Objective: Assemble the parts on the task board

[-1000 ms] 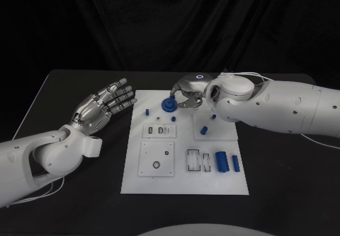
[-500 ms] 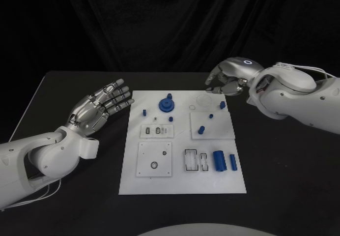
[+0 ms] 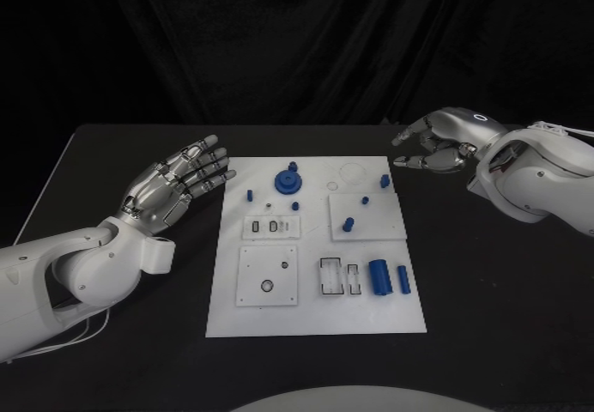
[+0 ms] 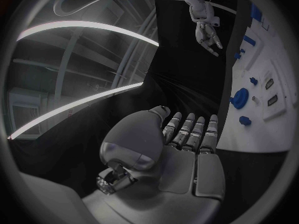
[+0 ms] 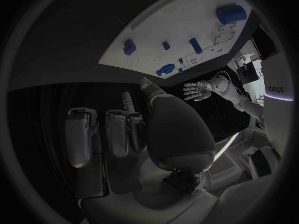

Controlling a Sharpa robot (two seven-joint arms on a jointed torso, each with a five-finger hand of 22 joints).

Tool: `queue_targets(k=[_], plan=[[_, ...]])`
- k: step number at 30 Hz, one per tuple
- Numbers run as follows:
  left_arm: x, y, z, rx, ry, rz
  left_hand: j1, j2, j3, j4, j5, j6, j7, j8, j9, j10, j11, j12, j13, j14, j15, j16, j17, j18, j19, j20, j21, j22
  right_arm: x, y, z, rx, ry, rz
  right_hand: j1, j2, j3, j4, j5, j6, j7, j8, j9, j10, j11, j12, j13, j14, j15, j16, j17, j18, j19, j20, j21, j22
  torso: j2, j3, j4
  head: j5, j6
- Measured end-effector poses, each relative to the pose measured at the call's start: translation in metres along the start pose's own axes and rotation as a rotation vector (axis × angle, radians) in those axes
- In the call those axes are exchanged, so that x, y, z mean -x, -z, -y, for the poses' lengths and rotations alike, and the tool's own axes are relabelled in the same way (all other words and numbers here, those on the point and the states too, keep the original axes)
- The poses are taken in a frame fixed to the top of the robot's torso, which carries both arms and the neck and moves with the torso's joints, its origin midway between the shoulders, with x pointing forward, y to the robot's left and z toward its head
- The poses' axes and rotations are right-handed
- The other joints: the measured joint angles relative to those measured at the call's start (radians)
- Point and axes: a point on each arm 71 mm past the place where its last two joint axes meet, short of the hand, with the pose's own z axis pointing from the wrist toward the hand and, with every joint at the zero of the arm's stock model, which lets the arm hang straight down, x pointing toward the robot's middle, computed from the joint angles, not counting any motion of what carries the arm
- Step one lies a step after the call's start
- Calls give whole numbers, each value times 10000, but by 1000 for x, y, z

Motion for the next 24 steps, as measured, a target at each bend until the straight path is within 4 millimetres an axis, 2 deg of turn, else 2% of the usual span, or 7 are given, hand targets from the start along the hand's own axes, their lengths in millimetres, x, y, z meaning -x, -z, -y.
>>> queue_targets(k=[4, 8, 15, 24], plan=[[0, 0, 0, 0, -2, -2, 0, 0, 0, 0, 0, 0, -1, 0, 0, 0, 0, 0, 0, 0, 0, 0, 0, 0, 0, 0, 0, 0, -11, 1, 5, -186, -73, -236, 37, -37, -38, 38, -47, -2, -2, -1, -31, -29, -29, -101, 0, 0, 0, 0, 0, 0, -8, -8, 0, 0, -1, -6, 4, -31, -37], [1, 0, 0, 4, 1, 1, 0, 0, 0, 0, 0, 0, -1, 0, 0, 0, 0, -1, 0, 0, 0, 0, -1, 1, 0, 0, 0, 0, -20, 3, 9, -314, -127, -439, 36, -37, -79, 79, -116, -2, -2, 0, -50, -29, -28, -147, 0, 0, 0, 0, 0, -1, -8, -8, 0, 0, -3, -10, -2, 11, -59], [2, 0, 0, 2, -4, 11, 0, 0, -1, 0, 0, -1, -1, 0, 0, 0, 0, -1, 0, 0, 0, -1, -1, 2, 0, 0, 0, 0, -30, 5, 12, -436, -232, -699, 75, -75, -121, 121, -194, -2, -2, 0, -74, -29, -28, -265, 0, 0, 0, 0, -1, 0, -8, -7, 0, -1, -3, -31, 28, -24, -118], [1, 0, 0, 5, 22, -25, 0, 0, -1, 1, 0, -1, -1, 0, 0, 0, 0, -5, 0, -1, 0, -6, -2, 3, 0, 0, 0, 0, -43, 4, 12, -482, -323, -975, 120, -120, -121, 121, -193, 35, 35, 0, -85, -30, -28, -336, 0, 0, 0, -13, -1, 0, -8, -7, 0, 7, -1, -22, 28, -26, -177]])
